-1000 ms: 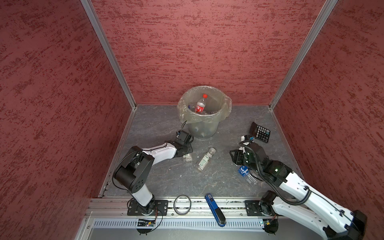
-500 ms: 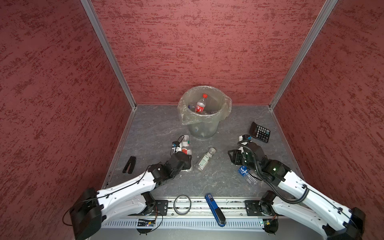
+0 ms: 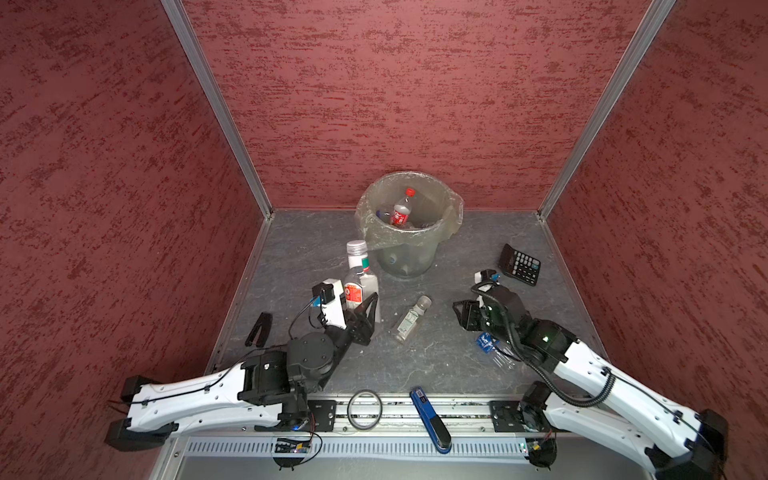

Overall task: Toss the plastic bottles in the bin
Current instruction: 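Lift the red-labelled bottle with the left gripper and drop it into the bin, then withdraw the left gripper while the right gripper lowers onto the blue-labelled bottle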

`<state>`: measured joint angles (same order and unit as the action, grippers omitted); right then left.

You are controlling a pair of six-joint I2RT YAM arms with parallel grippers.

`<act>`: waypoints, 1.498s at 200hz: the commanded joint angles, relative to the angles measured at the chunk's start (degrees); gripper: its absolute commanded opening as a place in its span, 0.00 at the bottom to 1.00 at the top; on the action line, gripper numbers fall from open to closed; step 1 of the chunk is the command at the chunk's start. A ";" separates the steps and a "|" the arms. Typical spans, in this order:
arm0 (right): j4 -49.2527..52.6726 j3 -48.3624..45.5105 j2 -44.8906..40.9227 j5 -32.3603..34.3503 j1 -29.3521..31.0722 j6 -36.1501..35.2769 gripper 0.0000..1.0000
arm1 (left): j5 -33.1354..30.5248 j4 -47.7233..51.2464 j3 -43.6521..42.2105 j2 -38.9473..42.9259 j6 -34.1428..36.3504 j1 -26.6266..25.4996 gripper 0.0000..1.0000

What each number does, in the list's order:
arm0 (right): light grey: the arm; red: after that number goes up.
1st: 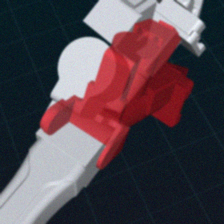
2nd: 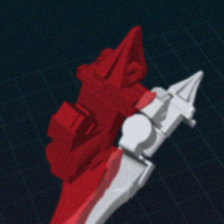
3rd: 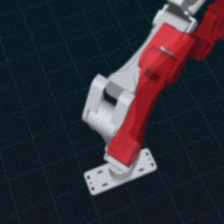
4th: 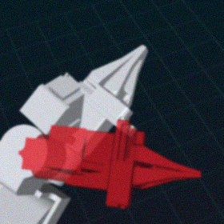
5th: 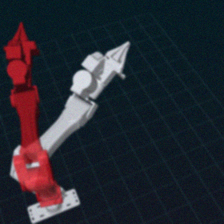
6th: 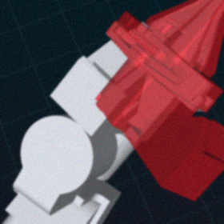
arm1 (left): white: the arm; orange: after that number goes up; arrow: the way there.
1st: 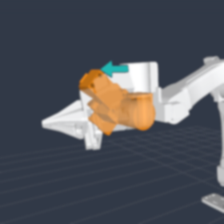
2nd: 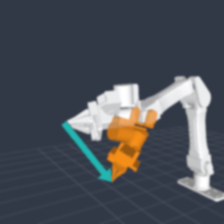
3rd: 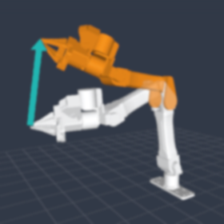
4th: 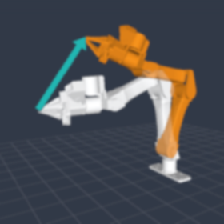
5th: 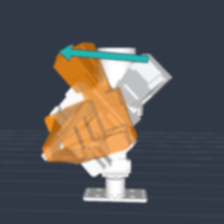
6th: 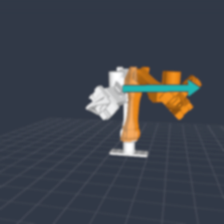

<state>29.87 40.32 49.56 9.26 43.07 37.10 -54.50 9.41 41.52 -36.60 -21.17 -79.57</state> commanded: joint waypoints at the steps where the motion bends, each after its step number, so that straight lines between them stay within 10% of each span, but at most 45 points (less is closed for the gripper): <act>1: -0.36 0.69 -0.77 2.02 0.61 0.86 0.52 | -5.04 -11.34 3.45 -3.93 15.80 -0.72 0.53; 29: -0.07 0.85 -1.10 2.26 0.78 1.07 0.52 | 1.99 -14.24 9.33 -9.41 20.53 5.21 0.54; 61: 0.19 0.92 -1.57 2.54 1.12 1.51 0.51 | 23.96 -8.47 18.76 -17.57 10.16 26.91 0.57; 110: 1.10 1.09 -2.65 3.56 1.67 2.53 0.52 | 51.91 -1.58 50.75 -50.46 2.04 48.61 0.81; 141: 3.93 1.16 -5.70 4.94 1.92 3.31 0.52 | 55.22 9.97 66.28 -64.02 -0.91 51.10 0.99; 204: 4.74 0.09 -6.00 3.68 2.00 3.43 0.56 | 47.98 -2.60 47.46 -45.77 5.69 46.36 0.99; 240: -0.19 0.46 -0.27 1.34 2.10 4.87 0.86 | 45.84 0.91 42.28 -38.66 6.75 45.29 0.99; 299: 4.45 4.81 5.54 6.65 2.63 5.28 0.93 | 48.48 7.47 25.32 -26.92 7.55 42.93 0.99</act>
<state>30.65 40.95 54.81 11.84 45.32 41.87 -7.77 10.96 73.32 -65.89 -14.94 -35.14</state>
